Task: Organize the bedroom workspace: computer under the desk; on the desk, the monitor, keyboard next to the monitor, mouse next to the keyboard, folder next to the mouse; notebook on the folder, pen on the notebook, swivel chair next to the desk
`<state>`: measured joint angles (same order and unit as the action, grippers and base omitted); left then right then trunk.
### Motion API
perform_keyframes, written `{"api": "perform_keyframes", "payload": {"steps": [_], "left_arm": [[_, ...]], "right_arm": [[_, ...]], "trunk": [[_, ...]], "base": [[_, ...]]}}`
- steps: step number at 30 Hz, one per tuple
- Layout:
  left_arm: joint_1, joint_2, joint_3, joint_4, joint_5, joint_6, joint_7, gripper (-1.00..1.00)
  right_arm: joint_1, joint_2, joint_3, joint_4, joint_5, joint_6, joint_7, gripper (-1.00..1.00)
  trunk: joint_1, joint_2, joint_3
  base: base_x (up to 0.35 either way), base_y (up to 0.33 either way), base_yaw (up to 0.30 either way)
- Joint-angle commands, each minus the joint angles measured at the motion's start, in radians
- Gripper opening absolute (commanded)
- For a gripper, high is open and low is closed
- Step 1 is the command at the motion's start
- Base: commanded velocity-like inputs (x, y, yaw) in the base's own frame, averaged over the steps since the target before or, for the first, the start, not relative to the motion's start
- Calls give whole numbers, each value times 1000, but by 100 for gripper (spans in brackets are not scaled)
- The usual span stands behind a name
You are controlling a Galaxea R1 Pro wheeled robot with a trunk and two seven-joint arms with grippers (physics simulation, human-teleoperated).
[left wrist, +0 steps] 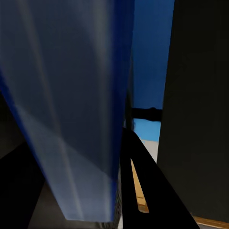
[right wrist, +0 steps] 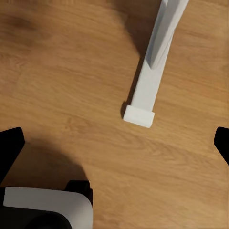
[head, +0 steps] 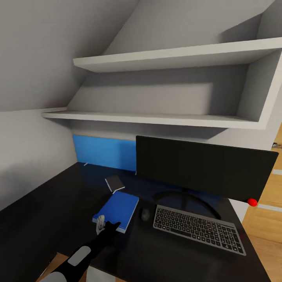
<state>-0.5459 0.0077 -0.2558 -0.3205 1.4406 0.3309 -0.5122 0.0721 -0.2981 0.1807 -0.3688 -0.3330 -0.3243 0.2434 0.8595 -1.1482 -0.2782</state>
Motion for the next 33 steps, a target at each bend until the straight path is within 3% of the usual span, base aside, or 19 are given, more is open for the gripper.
{"api": "perform_keyframes", "payload": {"steps": [1, 9, 28, 33], "left_arm": [[-1, 1, -5, 0, 12, 3, -2, -100], [0, -5, -7, 0, 10, -4, 7, -100], [0, -1, -9, 2, 4, 3, 12, -100], [0, -5, -11, 18, 10, -5, 38, -100]], "right_arm": [[0, -1, 6, -1, -11, -2, 2, 100], [0, -1, 6, -2, -11, -2, 1, 100], [0, -1, 5, -2, -11, -1, -1, 100], [-1, 0, 9, -2, -11, 1, -1, 100]], "trunk": [[1, -1, -1], [1, -1, -1], [1, -1, -1], [1, -1, -1]], "base": [[291, 1, -6], [182, 0, -2], [6, 0, -33], [0, 0, 0]]}}
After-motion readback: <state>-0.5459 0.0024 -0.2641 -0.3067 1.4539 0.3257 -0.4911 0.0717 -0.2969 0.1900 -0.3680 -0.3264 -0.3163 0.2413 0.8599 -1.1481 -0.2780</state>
